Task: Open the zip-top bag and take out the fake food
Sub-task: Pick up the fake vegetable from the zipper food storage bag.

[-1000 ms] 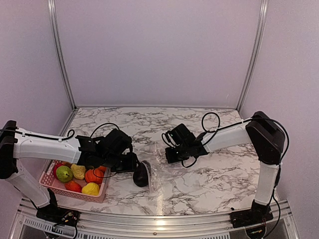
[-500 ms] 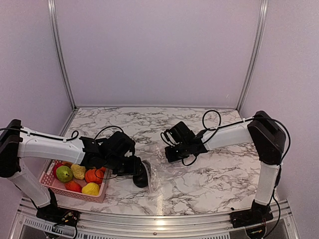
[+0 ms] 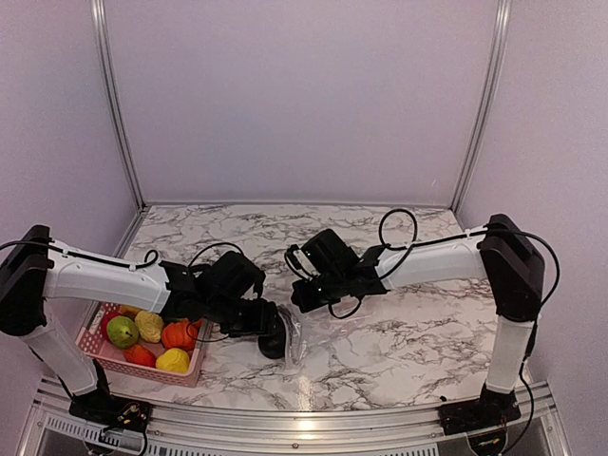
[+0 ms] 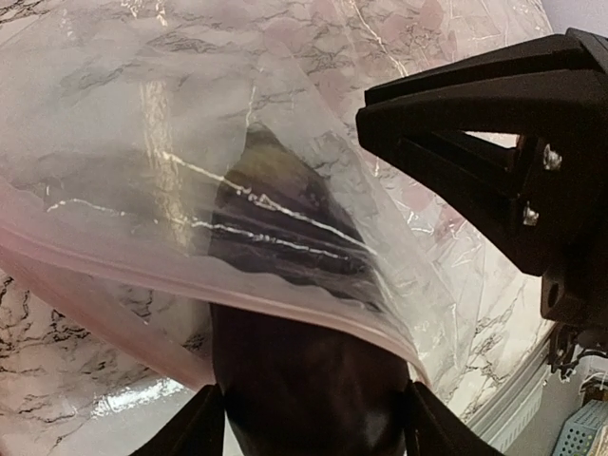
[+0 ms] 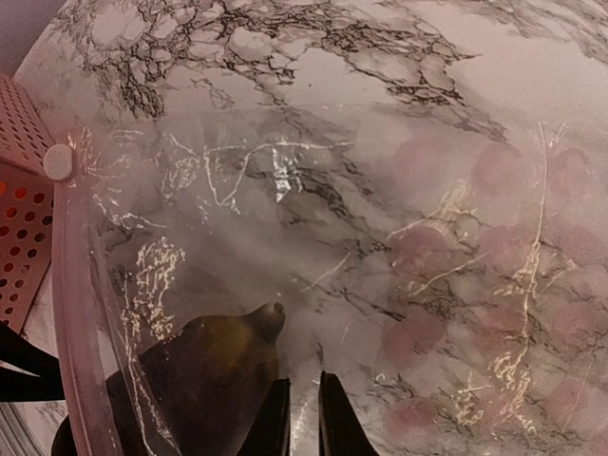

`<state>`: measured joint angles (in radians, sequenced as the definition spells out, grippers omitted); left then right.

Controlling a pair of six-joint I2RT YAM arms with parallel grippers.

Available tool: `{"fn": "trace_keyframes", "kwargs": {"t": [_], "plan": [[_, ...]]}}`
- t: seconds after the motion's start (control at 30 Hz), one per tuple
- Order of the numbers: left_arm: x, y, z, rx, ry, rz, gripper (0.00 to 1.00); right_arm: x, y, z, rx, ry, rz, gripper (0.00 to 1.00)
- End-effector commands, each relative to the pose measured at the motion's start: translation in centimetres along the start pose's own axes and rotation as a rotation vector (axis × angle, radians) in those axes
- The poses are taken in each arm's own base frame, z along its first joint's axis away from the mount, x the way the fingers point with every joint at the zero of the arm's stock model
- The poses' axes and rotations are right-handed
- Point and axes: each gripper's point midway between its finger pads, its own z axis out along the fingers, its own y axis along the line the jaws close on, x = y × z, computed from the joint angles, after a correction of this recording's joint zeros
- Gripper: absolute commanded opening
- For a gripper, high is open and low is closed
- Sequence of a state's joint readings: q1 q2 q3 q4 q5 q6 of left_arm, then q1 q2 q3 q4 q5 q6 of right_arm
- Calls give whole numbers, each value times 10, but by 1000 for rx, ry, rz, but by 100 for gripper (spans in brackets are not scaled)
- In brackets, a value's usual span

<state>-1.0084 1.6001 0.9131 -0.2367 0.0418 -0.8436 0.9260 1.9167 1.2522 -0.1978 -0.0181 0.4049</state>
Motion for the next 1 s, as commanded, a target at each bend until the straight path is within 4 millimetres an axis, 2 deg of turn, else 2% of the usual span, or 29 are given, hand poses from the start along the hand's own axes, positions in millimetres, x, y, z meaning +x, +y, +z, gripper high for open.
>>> {"fn": "trace_keyframes", "kwargs": {"t": [0.0, 0.2, 0.4, 0.53, 0.8, 0.97], "plan": [[20, 19, 12, -76, 81, 20, 67, 6, 7, 10, -26, 29, 6, 11], [25, 24, 20, -96, 104, 27, 74, 18, -1, 21, -19, 52, 32, 11], [25, 25, 28, -111, 113, 30, 73, 24, -15, 25, -14, 59, 67, 10], [25, 26, 31, -115, 117, 33, 67, 25, -24, 28, -7, 60, 80, 10], [21, 23, 18, -119, 103, 46, 46, 31, -45, 36, 17, 69, 112, 10], [14, 20, 5, -134, 91, 58, 44, 33, -51, 38, 24, 70, 122, 10]]}}
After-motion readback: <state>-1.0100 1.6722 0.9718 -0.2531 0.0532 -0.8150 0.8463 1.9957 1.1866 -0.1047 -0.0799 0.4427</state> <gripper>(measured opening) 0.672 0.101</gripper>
